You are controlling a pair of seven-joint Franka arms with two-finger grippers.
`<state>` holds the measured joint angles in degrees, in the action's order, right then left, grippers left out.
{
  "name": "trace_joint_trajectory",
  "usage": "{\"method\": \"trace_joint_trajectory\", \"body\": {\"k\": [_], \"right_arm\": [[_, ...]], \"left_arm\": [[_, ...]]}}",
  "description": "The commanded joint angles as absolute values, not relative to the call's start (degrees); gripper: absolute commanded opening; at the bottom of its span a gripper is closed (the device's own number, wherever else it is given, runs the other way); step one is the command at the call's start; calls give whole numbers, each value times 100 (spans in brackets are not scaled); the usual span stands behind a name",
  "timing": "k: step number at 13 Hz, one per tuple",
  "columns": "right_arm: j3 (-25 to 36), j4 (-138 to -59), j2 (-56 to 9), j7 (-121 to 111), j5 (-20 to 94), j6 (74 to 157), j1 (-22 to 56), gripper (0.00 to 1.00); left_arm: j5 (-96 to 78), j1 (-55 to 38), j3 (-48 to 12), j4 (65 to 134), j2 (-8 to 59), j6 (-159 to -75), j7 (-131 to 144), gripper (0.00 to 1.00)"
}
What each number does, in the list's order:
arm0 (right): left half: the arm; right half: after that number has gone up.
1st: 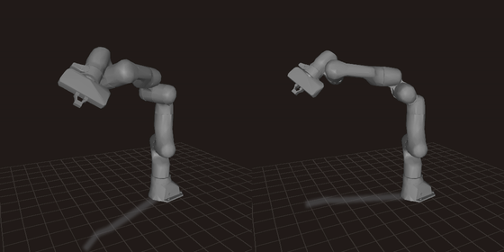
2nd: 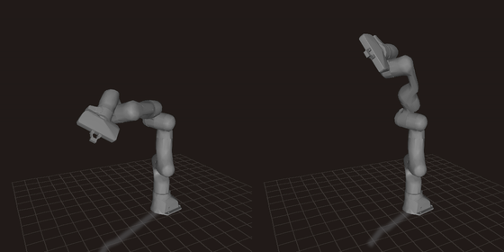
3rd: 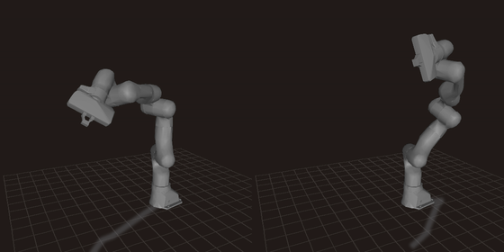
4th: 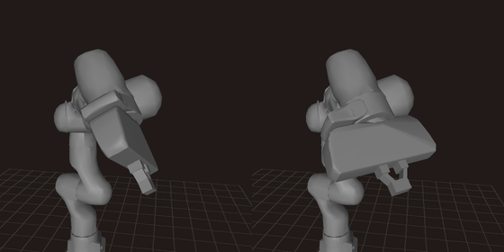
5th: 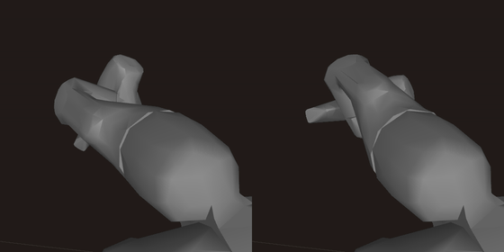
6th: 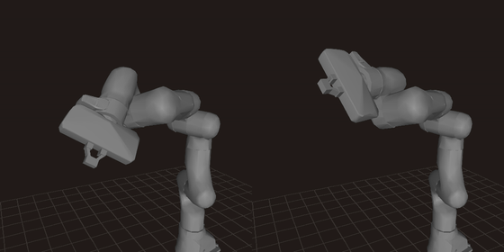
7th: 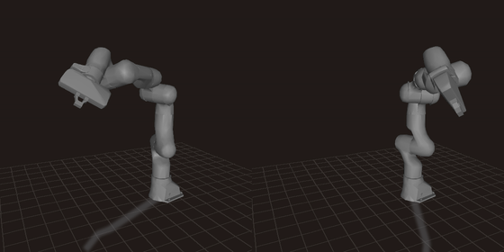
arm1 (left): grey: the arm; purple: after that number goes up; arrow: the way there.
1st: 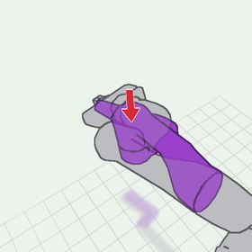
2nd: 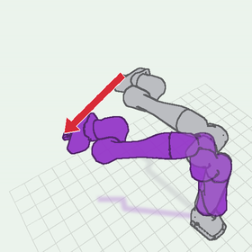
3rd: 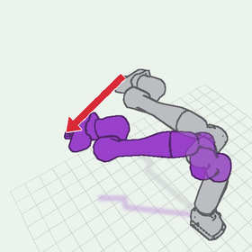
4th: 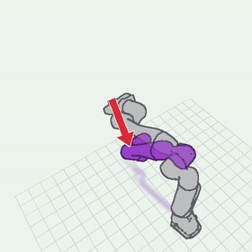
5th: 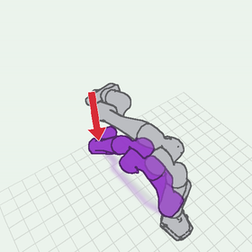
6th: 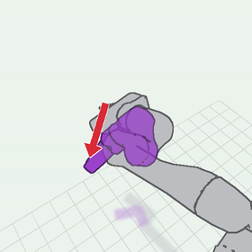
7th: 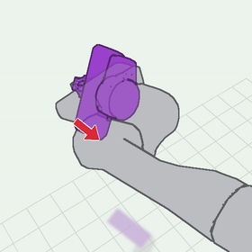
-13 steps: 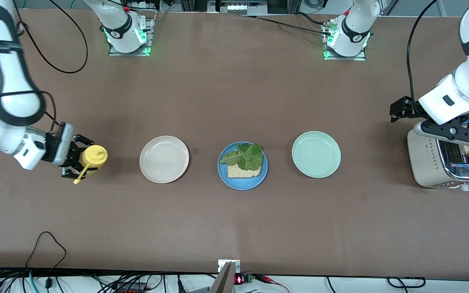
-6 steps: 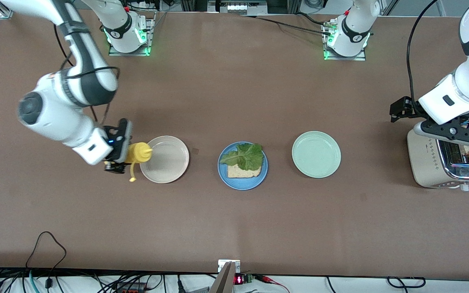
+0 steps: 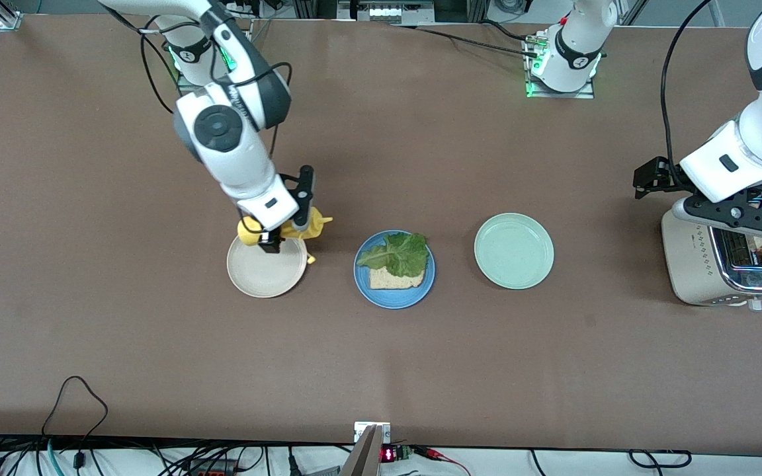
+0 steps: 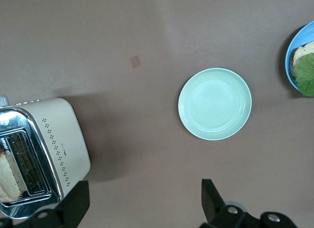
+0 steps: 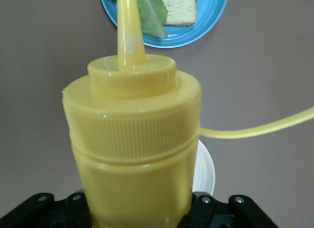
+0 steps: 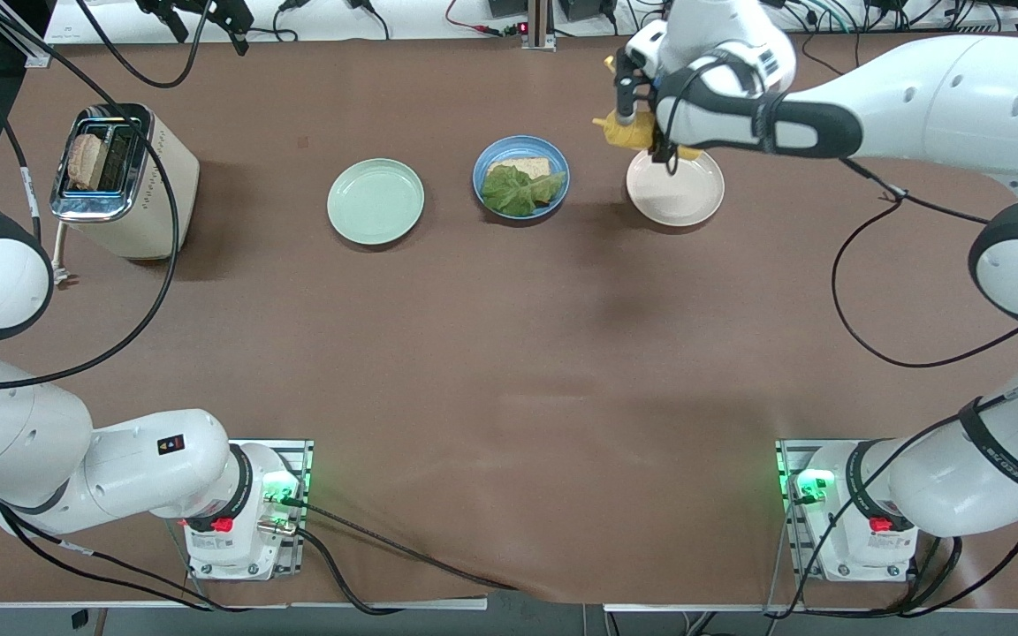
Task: Make sandwich in blue plate with both arms
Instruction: 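Carry the bottle over the lettuce and tilt it to squeeze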
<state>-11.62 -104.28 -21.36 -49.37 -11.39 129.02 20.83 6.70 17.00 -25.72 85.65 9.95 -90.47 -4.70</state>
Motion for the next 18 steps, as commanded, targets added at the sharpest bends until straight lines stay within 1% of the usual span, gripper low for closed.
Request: {"method": "trace_joint_trajectory", "body": {"k": [1,3,4,6,9,12,14,18], "right_arm": [[-311,-10188,-2477,-4466,-1441,12955,3089,0],[375,-9828,-2898,-4185,-1433,12938,3951,0],[595,-9661,-3092,-4018,-1433,12938,4233,0],[834,-9397,-3418,-3789,-1433,12929,4586,0],[958,-9115,-3752,-3674,-1406,12911,4789,0],[975,-9070,-3788,-3577,-1406,12885,4773,0],[1002,-9070,-3701,-3656,-1389,12806,4580,0],[809,-9132,-3104,-4128,-1196,12254,3878,0]], "left_arm": [[598,1740,-2602,8525,976,-9000,-431,100],[598,1740,-2602,8517,976,-9000,-431,100],[598,1740,-2602,8517,967,-9000,-431,100],[598,1740,-2602,8525,967,-9000,-431,100],[598,1740,-2602,8517,967,-8991,-431,100],[598,1740,-2601,8517,967,-9000,-431,100],[598,1740,-2601,8517,967,-9000,-431,100],[598,1740,-2602,8517,967,-9000,-431,100]]}}
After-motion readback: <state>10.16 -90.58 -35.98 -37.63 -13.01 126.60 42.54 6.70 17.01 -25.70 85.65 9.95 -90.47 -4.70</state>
